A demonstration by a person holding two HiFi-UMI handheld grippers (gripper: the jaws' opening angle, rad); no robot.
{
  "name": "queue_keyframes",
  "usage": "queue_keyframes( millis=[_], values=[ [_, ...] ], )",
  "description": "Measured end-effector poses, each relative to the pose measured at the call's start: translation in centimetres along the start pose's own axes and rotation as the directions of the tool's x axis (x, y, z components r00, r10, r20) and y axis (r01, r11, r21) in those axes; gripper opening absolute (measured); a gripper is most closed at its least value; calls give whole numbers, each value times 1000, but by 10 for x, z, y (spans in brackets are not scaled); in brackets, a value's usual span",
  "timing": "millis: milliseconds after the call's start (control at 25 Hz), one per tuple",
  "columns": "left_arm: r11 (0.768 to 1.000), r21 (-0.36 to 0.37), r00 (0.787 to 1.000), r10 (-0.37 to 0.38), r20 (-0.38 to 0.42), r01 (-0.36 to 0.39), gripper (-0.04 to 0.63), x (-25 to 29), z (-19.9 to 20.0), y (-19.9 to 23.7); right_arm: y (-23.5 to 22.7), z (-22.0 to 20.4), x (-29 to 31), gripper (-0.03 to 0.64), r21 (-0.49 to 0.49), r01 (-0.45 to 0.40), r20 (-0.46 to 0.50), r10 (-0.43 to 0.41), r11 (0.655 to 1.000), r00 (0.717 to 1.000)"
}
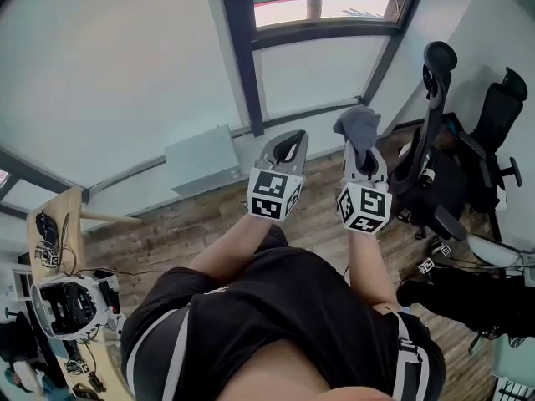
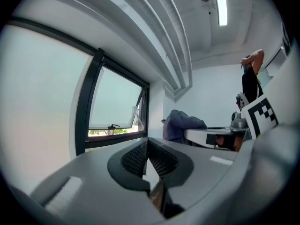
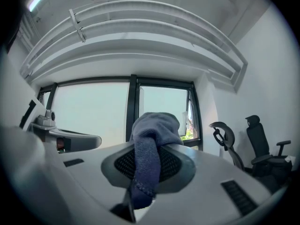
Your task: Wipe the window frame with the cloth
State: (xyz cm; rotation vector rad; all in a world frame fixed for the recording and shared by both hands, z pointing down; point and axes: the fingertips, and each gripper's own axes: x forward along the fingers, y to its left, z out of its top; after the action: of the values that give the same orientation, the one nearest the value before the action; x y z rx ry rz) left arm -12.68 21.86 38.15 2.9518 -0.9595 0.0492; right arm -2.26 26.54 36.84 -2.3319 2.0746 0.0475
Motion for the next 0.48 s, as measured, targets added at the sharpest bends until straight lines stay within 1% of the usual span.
queue_keyframes(
  millis=[320, 480],
  values=[
    [1000, 10, 1000, -3, 7, 3, 6, 24, 2, -12, -22, -4, 6, 67, -21, -8, 2, 8, 1000, 1000],
    [999, 33, 1000, -11, 18, 11, 6, 42, 3, -19, -41, -7, 11, 67, -20, 6, 3, -6, 1000, 1000]
  ],
)
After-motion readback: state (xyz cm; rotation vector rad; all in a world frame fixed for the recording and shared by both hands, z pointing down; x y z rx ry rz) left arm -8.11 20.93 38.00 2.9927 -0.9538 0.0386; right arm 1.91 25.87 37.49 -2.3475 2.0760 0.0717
